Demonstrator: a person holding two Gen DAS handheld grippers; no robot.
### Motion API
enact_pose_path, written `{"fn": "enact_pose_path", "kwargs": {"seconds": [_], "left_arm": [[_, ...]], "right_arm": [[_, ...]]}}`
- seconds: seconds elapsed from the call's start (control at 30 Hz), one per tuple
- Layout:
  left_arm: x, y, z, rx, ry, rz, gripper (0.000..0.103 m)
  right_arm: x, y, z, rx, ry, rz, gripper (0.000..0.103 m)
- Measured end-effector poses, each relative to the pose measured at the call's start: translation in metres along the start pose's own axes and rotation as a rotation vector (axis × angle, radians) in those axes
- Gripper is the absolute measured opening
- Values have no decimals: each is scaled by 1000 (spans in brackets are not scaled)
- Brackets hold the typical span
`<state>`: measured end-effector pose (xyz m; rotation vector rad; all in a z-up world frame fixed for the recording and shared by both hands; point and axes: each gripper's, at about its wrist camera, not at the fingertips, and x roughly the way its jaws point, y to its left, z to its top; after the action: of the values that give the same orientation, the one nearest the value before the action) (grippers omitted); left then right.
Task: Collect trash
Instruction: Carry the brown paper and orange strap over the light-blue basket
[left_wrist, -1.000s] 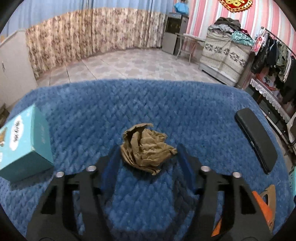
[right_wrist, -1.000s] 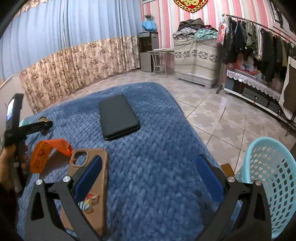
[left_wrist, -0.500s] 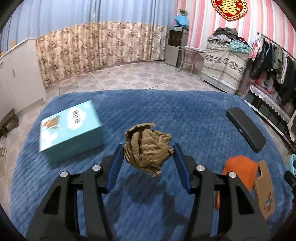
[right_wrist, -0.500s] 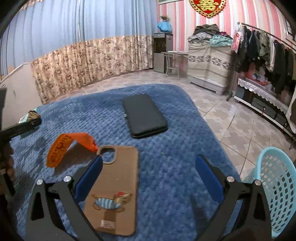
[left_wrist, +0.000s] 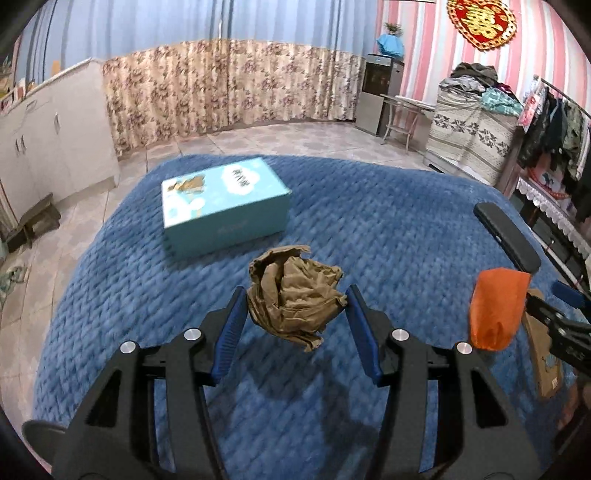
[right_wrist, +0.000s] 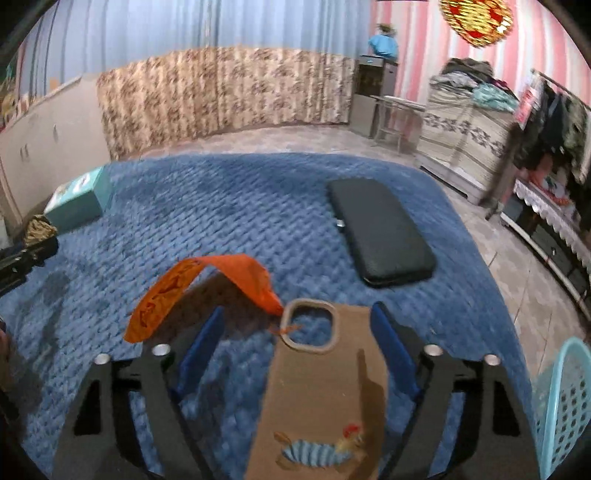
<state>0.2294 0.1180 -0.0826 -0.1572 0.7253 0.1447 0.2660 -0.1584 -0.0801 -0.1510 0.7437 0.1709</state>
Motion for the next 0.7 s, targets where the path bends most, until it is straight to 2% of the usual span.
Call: {"fn": "enact_pose_path", "kwargs": {"seconds": [0.07,0.13,0.17,0.2,0.23,0.3,0.33,0.37,0.7], "left_arm": [[0,6,-4,-13,4,-4,53],[1,7,-5,-14,8,0,53],[2,7,-5,-13,10,0,53],[2,6,-5,-12,10,1,53],[1,6,-5,-11,7,1,53],[-3,3,-4,-4,-6,2,53],[-5,1,-3,-2,-11,0,53],[-8,-2,-1,3,-20,-5,53],[-40,-59,14,77,-84,-74,53]], "right_arm": [[8,6,7,-19,24,18,61],[16,11,11,-35,49,44,40],[20,13,12,-39,62,55,35],[23,14,11,-39,72,73,24],[22,13,11,-36,70,82,19],[17,9,9,-20,49,96,18],[13,6,8,-10,35,99,12],[7,1,7,7,20,105,11],[-70,-67,-4,158,-129,78,10]]}}
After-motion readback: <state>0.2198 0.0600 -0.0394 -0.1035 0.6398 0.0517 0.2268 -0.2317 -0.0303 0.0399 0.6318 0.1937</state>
